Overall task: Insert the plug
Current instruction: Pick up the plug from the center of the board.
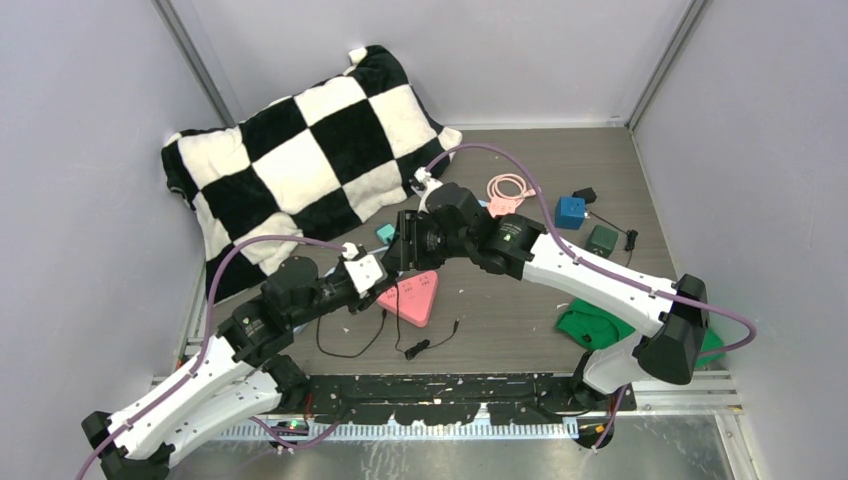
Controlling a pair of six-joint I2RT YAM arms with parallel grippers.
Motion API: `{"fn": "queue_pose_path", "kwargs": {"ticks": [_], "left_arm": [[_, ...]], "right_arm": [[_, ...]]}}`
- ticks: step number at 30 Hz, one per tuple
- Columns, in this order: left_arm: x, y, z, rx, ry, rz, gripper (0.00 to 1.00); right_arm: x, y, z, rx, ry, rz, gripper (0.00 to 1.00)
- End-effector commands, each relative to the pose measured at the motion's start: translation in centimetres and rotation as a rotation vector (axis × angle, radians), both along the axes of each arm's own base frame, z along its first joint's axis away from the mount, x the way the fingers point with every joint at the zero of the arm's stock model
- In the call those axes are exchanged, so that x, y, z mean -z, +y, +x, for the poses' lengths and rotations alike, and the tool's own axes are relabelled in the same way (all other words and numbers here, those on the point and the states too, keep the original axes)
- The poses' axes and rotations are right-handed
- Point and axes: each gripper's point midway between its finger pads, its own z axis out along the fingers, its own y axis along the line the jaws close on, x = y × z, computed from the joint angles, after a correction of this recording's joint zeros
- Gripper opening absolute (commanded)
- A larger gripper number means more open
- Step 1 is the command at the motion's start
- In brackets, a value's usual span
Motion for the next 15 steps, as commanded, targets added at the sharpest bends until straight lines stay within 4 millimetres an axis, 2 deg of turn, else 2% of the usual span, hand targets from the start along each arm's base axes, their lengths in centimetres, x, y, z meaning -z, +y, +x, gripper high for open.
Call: {"fn": "queue_pose_path", "kwargs": {"ticks": [1, 15], "left_arm": [[-3.3, -0.7, 0.1, 0.027, -0.082, -0.077, 0.24], [-3.0, -0.7, 0.2, 0.022, -0.08, -0.069, 0.24]], "right_arm": [[-1.2, 1.2, -1.0, -0.067, -0.01, 0.053, 0.49], [1.4, 0.5, -1.6, -0.108, 0.009, -0.04, 0.47]]}}
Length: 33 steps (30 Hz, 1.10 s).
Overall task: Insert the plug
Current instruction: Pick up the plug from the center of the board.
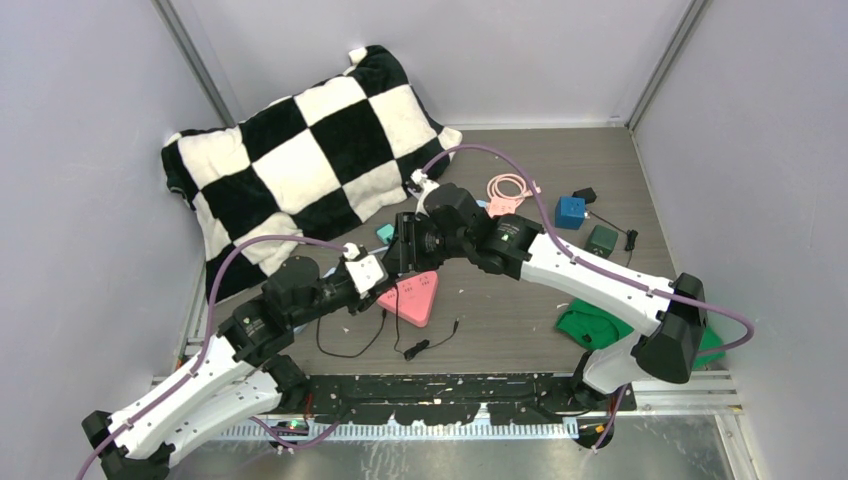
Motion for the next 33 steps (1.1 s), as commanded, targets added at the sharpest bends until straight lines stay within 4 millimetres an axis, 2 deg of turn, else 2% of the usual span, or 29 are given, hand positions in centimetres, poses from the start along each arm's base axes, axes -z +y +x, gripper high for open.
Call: {"fn": "queue_pose_path", "kwargs": {"ticks": [1, 5, 9, 14, 18, 21, 24, 28, 30, 32, 33], "left_arm": [[-3.2, -0.7, 0.3, 0.02, -0.088, -0.074, 0.24], [-3.2, -0.6, 0.4, 0.016, -0.089, -0.071, 0.23], [-3.1, -0.6, 0.4, 0.016, -0.088, -0.07, 0.24], [-3.1, -0.7, 0.3, 0.02, -0.085, -0.07, 0.23], [-3.0, -0.7, 0.3, 0.022, -0.081, -0.071, 0.24], [-3.0, -0.6, 0.3, 0.015, -0.082, -0.073, 0.26], [-3.1, -0.5, 0.5, 0.003, -0.083, -0.077, 0.36], [-3.4, -0.3, 0.8, -0.027, -0.079, -0.094, 0.66], [-3.6, -0.2, 0.9, -0.039, -0.075, -0.107, 0.76], [-3.7, -0.1, 1.0, -0.052, -0.07, -0.117, 0.96], [-3.9, -0.1, 1.1, -0.063, -0.069, -0.123, 0.99]], "right_arm": [[1.4, 0.0, -1.3, -0.077, 0.008, -0.046, 0.47], [1.6, 0.1, -1.8, -0.104, 0.021, -0.043, 0.47], [1.4, -0.5, -2.0, -0.102, 0.009, -0.045, 0.52], [1.6, -0.7, -1.5, -0.076, -0.002, -0.057, 0.5], [1.7, -0.2, -0.7, -0.045, -0.013, -0.059, 0.37], [1.3, -0.3, -0.2, -0.024, -0.036, -0.051, 0.15], [0.5, -0.9, 0.3, 0.013, -0.069, -0.04, 0.01], [0.3, -3.6, 2.1, 0.134, -0.127, -0.104, 0.01], [0.3, -5.4, 3.2, 0.207, -0.146, -0.142, 0.01], [0.4, -7.3, 4.2, 0.275, -0.145, -0.174, 0.01], [0.4, -8.4, 4.7, 0.309, -0.14, -0.187, 0.01]]}}
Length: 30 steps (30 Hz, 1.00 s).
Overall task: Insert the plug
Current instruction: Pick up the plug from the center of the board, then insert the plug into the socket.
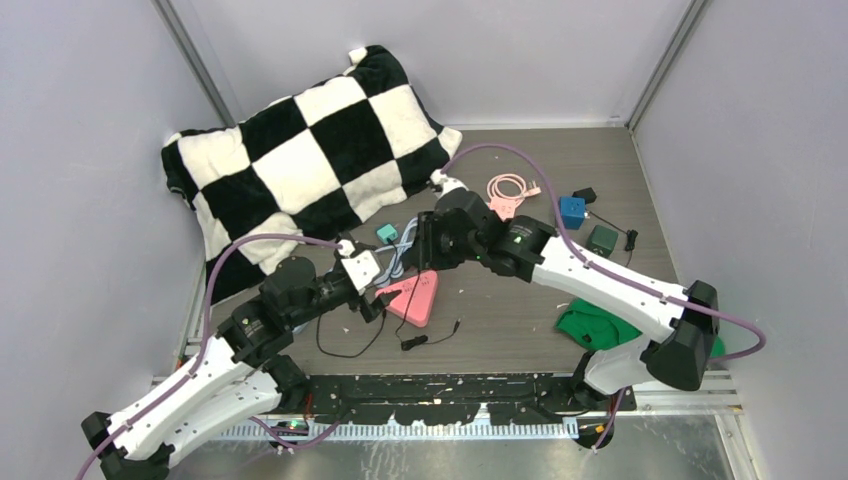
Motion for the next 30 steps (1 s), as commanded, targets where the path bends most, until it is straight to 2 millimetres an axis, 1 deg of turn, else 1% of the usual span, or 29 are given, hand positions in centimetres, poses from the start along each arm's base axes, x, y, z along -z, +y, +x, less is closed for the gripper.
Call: {"fn": "queue_pose_path", "kwargs": {"ticks": [1, 3, 6, 7, 8, 9, 10, 11, 12, 13, 15, 17, 21, 25, 27, 28, 30], "left_arm": [[-3.1, 0.1, 0.8, -0.055, -0.043, -0.095, 1.0], [-3.5, 0.6, 1.5, -0.109, -0.032, -0.111, 1.0], [-4.0, 2.0, 2.9, -0.248, -0.002, -0.142, 1.0], [-4.1, 2.5, 3.3, -0.297, 0.014, -0.156, 1.0], [-4.2, 3.1, 3.8, -0.349, 0.022, -0.161, 1.0], [-4.2, 3.3, 4.0, -0.371, 0.034, -0.164, 1.0], [-4.2, 3.6, 4.3, -0.402, 0.043, -0.164, 1.0], [-4.1, 4.1, 4.6, -0.436, 0.052, -0.159, 1.0], [-4.1, 4.4, 4.8, -0.462, 0.062, -0.154, 1.0], [-3.9, 4.5, 4.8, -0.472, 0.066, -0.146, 1.0], [-3.8, 4.5, 4.8, -0.471, 0.068, -0.133, 1.0], [-3.7, 4.6, 4.6, -0.458, 0.064, -0.122, 1.0], [-3.8, 4.9, 4.0, -0.435, 0.043, -0.118, 1.0], [-3.4, 5.8, 3.9, -0.455, 0.007, -0.114, 1.0], [-3.3, 6.2, 3.8, -0.46, -0.013, -0.114, 1.0], [-3.4, 6.4, 3.8, -0.462, -0.022, -0.116, 1.0], [-3.5, 6.6, 3.7, -0.463, -0.038, -0.117, 1.0]], "right_arm": [[-1.6, -5.6, 3.0, 0.211, -0.07, -0.055, 0.01], [-1.6, -8.2, 3.9, 0.288, -0.068, -0.103, 0.01], [-1.4, -13.2, 5.1, 0.404, -0.077, -0.219, 0.01], [-1.7, -15.0, 5.6, 0.447, -0.086, -0.254, 0.01], [-1.8, -17.0, 5.7, 0.479, -0.088, -0.302, 0.01], [-2.1, -18.6, 6.2, 0.517, -0.101, -0.333, 0.01], [-2.7, -20.3, 6.4, 0.552, -0.111, -0.361, 0.01], [-2.9, -22.3, 6.6, 0.59, -0.108, -0.4, 0.01], [-3.6, -24.4, 7.0, 0.641, -0.126, -0.451, 0.01], [-4.0, -25.6, 7.3, 0.671, -0.135, -0.477, 0.01], [-4.2, -27.1, 7.9, 0.701, -0.15, -0.513, 0.01], [-3.8, -27.5, 8.8, 0.708, -0.164, -0.531, 0.01], [-1.8, -25.8, 11.1, 0.648, -0.166, -0.504, 0.01], [0.3, -24.7, 13.8, 0.618, -0.148, -0.481, 0.01], [1.0, -24.2, 15.2, 0.605, -0.136, -0.45, 0.01], [1.4, -24.0, 15.7, 0.605, -0.128, -0.443, 0.01], [1.9, -23.2, 16.7, 0.583, -0.111, -0.406, 0.01]]}}
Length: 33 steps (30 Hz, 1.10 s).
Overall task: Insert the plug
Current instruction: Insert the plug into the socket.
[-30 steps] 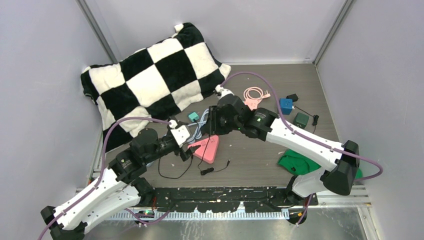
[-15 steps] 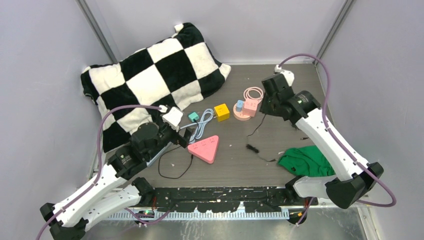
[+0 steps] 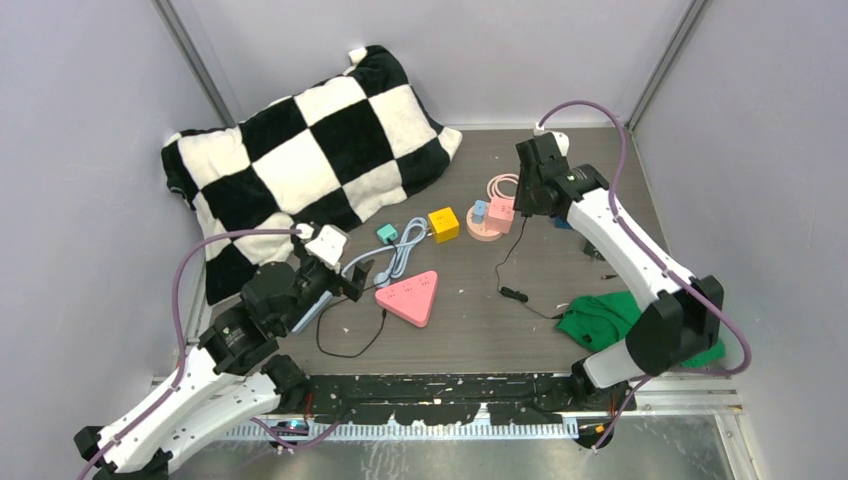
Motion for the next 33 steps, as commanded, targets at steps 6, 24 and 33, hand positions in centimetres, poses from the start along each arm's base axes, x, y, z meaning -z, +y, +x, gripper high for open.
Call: {"fn": "queue_pose_path", "kwargs": {"ticks": [6, 24, 33], "left_arm": [[-1.2, 0.9, 0.2, -0.025, -0.07, 0.001, 1.0], [-1.1, 0.4, -0.2, 0.013, -0.065, -0.001, 1.0], [-1.1, 0.5, -0.3, 0.012, -0.068, 0.0, 0.99]], "right_arm": [[0.7, 3.3, 4.8, -0.066, -0.027, 0.186, 0.01], [4.0, 3.2, 6.3, 0.049, 0.136, 0.274, 0.01], [4.5, 2.8, 6.1, 0.086, 0.169, 0.263, 0.01]]}}
